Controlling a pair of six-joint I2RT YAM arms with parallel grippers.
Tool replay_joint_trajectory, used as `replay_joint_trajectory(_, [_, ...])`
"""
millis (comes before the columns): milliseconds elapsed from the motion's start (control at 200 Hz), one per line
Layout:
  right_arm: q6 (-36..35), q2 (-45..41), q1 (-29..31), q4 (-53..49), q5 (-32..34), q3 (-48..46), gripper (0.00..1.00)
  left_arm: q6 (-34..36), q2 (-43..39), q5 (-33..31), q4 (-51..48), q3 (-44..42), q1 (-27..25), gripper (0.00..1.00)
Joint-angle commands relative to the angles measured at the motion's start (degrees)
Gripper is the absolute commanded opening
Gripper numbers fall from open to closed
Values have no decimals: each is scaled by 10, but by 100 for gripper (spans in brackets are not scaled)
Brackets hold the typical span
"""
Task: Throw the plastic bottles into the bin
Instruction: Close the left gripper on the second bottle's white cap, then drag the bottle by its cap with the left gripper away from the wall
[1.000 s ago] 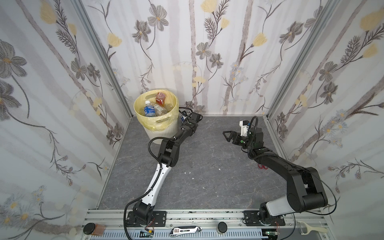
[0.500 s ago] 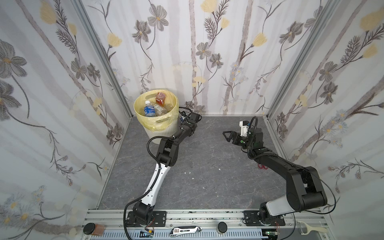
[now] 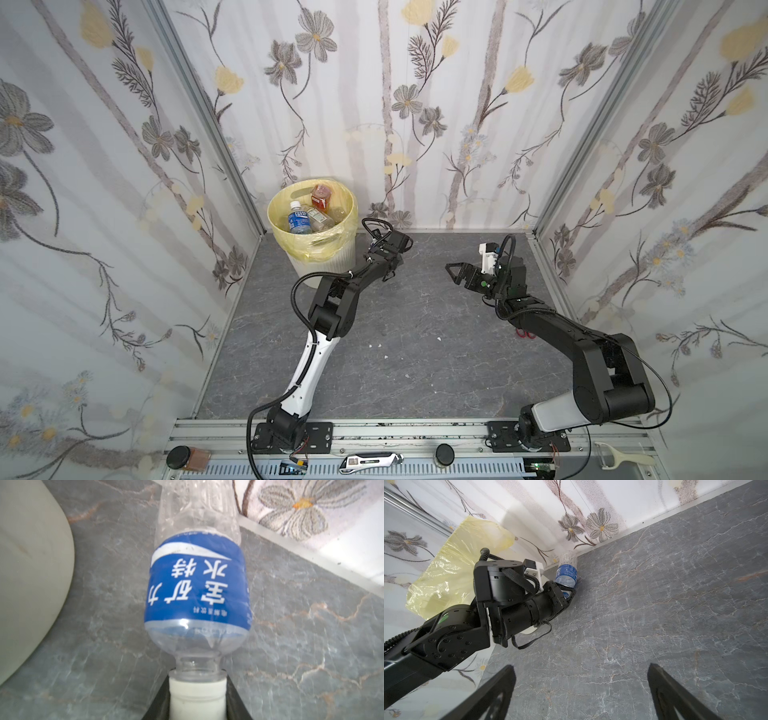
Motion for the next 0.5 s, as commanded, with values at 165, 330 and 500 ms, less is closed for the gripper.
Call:
replay_joint_trajectory(165, [7, -8, -2, -1, 21, -5, 100, 44, -92, 32, 0, -139, -43, 27])
replay_joint_trajectory(330, [6, -15, -8, -13, 34, -15, 100, 49, -164, 45, 4, -242, -74, 27])
replay_joint_trajectory(500, [9, -17, -13, -12, 34, -24, 100, 41, -223, 70, 9, -342, -117, 30])
